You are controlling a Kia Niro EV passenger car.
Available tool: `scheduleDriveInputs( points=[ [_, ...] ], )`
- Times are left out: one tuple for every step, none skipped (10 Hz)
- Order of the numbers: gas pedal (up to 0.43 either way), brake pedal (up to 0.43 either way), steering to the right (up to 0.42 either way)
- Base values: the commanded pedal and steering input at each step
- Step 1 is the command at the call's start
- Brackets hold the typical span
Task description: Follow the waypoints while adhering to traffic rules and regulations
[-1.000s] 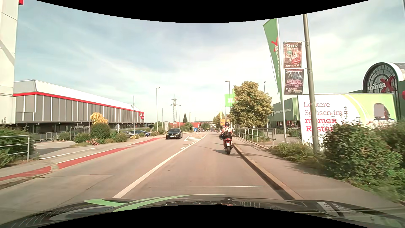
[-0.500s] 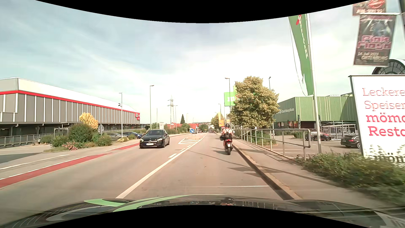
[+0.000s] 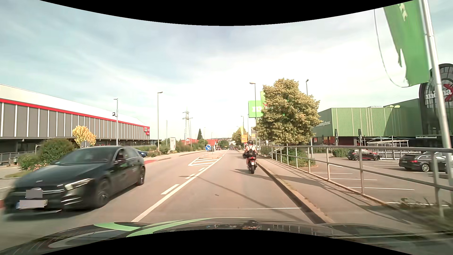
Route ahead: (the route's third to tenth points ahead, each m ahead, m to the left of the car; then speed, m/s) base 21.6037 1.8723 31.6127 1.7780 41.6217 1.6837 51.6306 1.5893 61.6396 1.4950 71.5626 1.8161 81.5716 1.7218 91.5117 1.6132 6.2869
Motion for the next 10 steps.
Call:
scheduleDriveInputs(
  points=[
    [0.079,0.0,0.02],
    [0.079,0.0,0.02],
    [0.079,0.0,0.019],
    [0.079,0.0,0.018],
    [0.079,0.0,0.018],
    [0.079,0.0,0.018],
    [0.079,0.0,0.016],
    [0.079,0.0,0.016],
    [0.079,0.0,0.016],
    [0.079,0.0,0.015]
  ],
)
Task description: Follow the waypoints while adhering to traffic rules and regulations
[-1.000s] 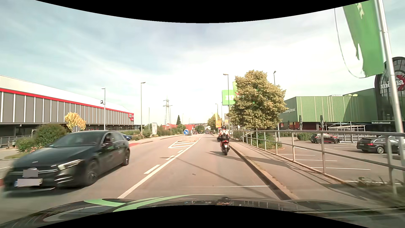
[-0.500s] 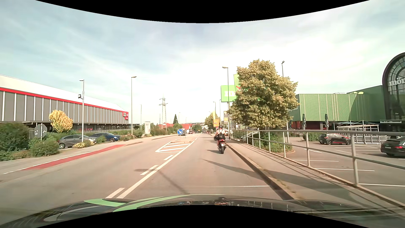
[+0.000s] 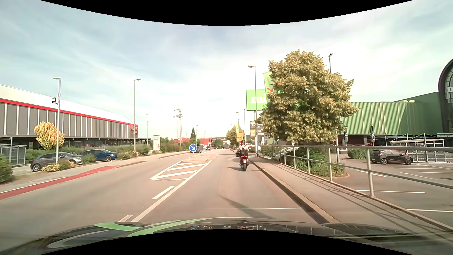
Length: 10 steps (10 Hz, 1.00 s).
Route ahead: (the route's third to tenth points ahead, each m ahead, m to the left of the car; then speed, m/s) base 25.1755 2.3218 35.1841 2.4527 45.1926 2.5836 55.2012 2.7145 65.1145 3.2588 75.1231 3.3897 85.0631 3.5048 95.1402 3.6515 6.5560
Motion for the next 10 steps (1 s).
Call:
scheduleDriveInputs(
  points=[
    [0.079,0.0,0.013],
    [0.079,0.0,0.01],
    [0.087,0.0,0.008],
    [0.087,0.0,0.006],
    [0.087,0.0,0.006],
    [0.087,0.0,0.005],
    [0.087,0.0,0.003],
    [0.087,0.0,0.001],
    [0.087,0.0,0.0],
    [0.087,0.0,-0.002]
  ],
)
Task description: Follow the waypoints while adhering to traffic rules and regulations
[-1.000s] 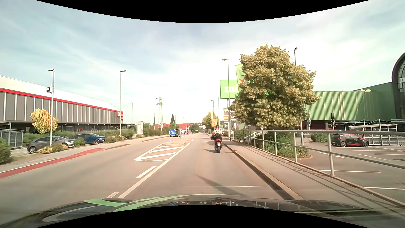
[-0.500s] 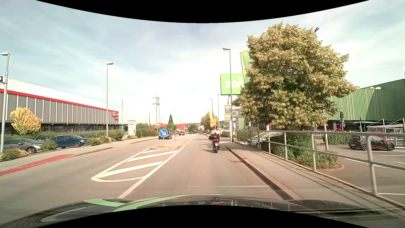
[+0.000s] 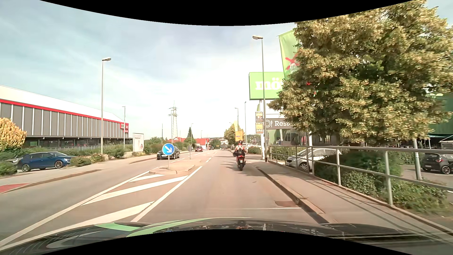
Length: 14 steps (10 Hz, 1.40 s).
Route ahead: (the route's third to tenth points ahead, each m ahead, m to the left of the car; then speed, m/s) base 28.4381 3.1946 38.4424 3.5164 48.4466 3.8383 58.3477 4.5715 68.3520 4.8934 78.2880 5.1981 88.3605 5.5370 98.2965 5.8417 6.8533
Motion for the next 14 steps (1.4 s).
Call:
scheduleDriveInputs(
  points=[
    [0.087,0.0,-0.004],
    [0.087,0.0,-0.008],
    [0.087,0.0,-0.008],
    [0.087,0.0,-0.008],
    [0.087,0.0,-0.008],
    [0.087,0.0,-0.008],
    [0.087,0.0,-0.008],
    [0.079,0.0,-0.007],
    [0.079,0.0,-0.007],
    [0.067,0.0,-0.006],
    [0.028,0.0,-0.006],
    [0.028,0.0,-0.006],
    [0.008,0.0,-0.006],
    [0.0,0.0,-0.004]
  ],
)
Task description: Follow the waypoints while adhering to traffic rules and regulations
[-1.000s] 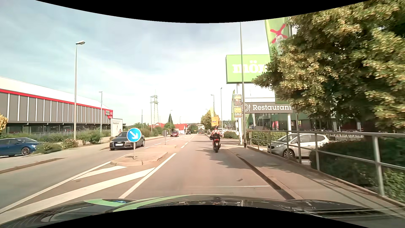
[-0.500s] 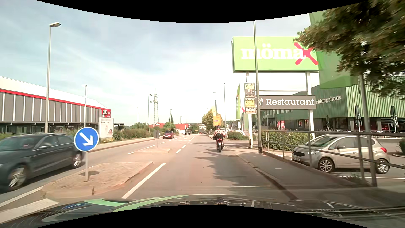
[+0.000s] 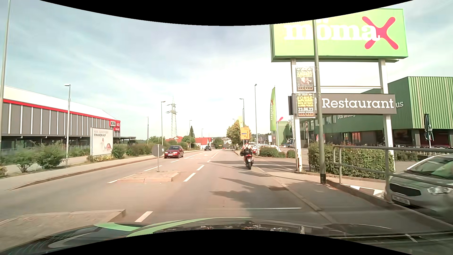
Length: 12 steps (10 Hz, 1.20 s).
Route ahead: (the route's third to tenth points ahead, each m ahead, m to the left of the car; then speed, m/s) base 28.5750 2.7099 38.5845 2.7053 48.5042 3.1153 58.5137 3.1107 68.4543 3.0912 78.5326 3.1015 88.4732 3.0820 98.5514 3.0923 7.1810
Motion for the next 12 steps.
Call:
scheduleDriveInputs(
  points=[
    [0.0,0.0,-0.004],
    [0.0,0.0,-0.004],
    [0.0,0.0,-0.003],
    [0.0,0.0,0.0],
    [0.0,0.0,0.001],
    [0.0,0.0,0.001],
    [0.0,0.0,0.001],
    [0.0,0.0,0.0],
    [0.0,0.0,0.0],
    [0.0,0.0,0.0],
    [0.0,0.0,-0.002],
    [0.0,0.0,-0.004]
  ],
)
